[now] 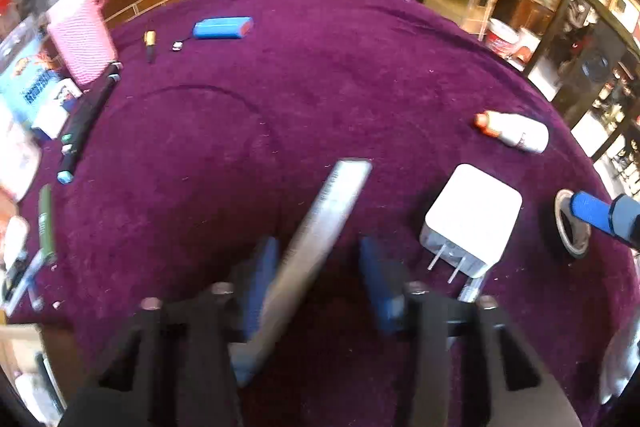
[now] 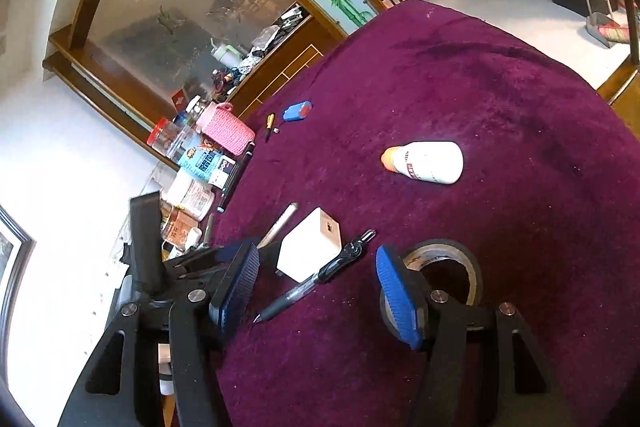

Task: Organize rigid objects
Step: 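Close the left tool on the white pen, then lower the white pen into the tray with the left tool while the right tool grasps a white charger block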

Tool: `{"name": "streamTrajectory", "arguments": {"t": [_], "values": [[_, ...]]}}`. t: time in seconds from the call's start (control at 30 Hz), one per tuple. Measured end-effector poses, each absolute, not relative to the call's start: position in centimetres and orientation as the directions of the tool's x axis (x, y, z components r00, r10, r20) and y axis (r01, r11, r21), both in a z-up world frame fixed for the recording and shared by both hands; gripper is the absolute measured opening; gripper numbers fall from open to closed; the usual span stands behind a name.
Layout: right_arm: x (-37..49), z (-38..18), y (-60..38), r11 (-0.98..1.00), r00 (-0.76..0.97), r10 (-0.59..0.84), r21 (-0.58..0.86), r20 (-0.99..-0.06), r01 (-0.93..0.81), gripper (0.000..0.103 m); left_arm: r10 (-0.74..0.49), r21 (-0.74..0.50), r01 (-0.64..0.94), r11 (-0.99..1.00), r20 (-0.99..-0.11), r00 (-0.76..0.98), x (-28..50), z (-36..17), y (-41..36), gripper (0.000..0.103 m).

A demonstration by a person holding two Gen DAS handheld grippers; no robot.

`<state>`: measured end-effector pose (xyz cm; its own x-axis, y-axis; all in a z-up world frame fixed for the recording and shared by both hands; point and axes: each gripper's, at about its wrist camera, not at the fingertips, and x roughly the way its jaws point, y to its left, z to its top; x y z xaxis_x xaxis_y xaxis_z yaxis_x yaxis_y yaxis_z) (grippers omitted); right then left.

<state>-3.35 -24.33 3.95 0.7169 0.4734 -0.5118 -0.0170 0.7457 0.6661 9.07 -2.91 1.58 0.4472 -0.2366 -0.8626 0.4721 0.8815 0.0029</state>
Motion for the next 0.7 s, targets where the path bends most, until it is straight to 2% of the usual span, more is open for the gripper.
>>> {"name": "streamTrajectory", "arguments": {"t": [0.03,0.17,0.43,0.7], "values": [[-3.2,4.0,-24.1,0.751,0.714,0.472,0.660,-0.517,-0.018,0.065,-0.241,0.000,0.480,0.877,-0.865,0.440,8.6,1.7,-2.9,0.007],[-3.2,4.0,-23.9,0.770,0.719,0.451,0.638,-0.529,-0.013,0.065,-0.275,-0.047,0.464,0.885,-0.856,0.438,6.9,2.7,-1.8,0.007],[-3.1,3.3,-24.1,0.773,0.713,0.436,0.634,-0.549,0.015,0.065,-0.402,-0.164,0.457,0.874,-0.773,0.491,0.5,7.3,1.8,0.007],[-3.1,4.4,-21.6,0.830,0.701,0.418,0.557,-0.578,-0.036,0.076,-0.436,-0.252,0.377,0.891,-0.706,0.558,-6.3,10.3,8.8,0.007]]}}
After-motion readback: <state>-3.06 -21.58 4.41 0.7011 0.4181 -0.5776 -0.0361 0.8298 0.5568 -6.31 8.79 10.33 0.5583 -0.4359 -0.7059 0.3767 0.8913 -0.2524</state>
